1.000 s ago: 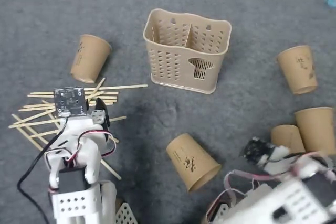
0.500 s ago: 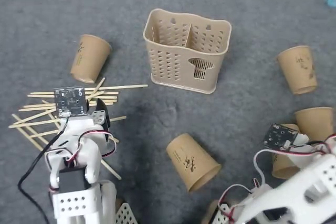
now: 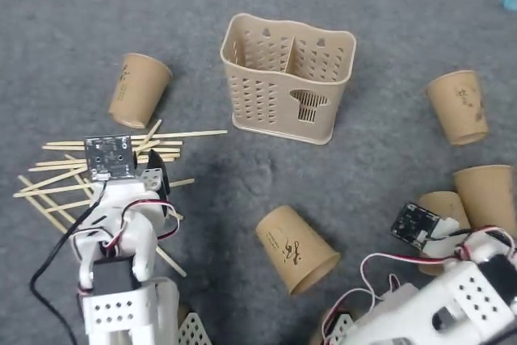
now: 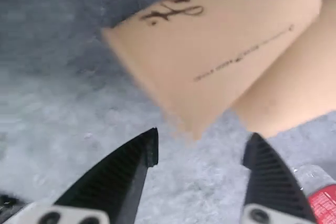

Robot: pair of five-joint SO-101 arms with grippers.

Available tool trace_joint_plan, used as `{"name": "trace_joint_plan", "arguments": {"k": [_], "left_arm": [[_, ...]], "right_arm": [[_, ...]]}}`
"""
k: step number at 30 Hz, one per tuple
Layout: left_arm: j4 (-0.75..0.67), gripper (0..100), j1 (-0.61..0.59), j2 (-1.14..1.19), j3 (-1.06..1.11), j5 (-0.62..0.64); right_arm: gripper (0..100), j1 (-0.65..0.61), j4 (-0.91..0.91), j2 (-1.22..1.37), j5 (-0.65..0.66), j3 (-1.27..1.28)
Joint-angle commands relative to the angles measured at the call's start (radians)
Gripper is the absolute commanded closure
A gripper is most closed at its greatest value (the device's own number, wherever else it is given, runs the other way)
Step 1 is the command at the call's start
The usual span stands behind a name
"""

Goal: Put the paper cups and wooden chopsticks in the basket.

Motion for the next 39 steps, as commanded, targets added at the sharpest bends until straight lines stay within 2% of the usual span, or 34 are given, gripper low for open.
{"name": "trace_joint_plan", "arguments": {"k": [1,5,10,13,18,23,26,32,39], "left_arm": [[-0.028,91,0.000,-0.012,-0.005,-0.008],[-0.026,91,0.000,-0.012,-0.005,-0.008],[-0.026,91,0.000,-0.012,-0.004,-0.008],[-0.025,91,0.000,-0.012,0.001,-0.008],[-0.031,91,0.000,-0.012,0.012,-0.008],[-0.031,91,0.002,-0.012,0.012,-0.009],[-0.031,91,0.002,-0.012,0.012,-0.009],[-0.029,91,0.002,-0.012,0.018,-0.009],[-0.031,91,0.002,-0.012,0.027,-0.009]], "right_arm": [[69.8,0.004,-0.160,-0.024,-0.043,0.044],[73.3,-0.067,-0.246,-0.024,-0.190,0.057],[98.6,-0.179,-0.289,-0.030,-0.428,0.055],[98.0,-0.206,-0.292,-0.035,-0.514,0.046],[99.0,-0.236,-0.291,-0.035,-0.551,0.017],[99.0,-0.257,-0.269,-0.025,-0.809,-0.100],[99.0,-0.289,-0.137,-0.024,-0.902,-0.213],[99.0,-0.395,0.197,0.039,-0.999,-0.450],[99.0,-0.407,0.375,0.401,-1.119,-0.723]]}}
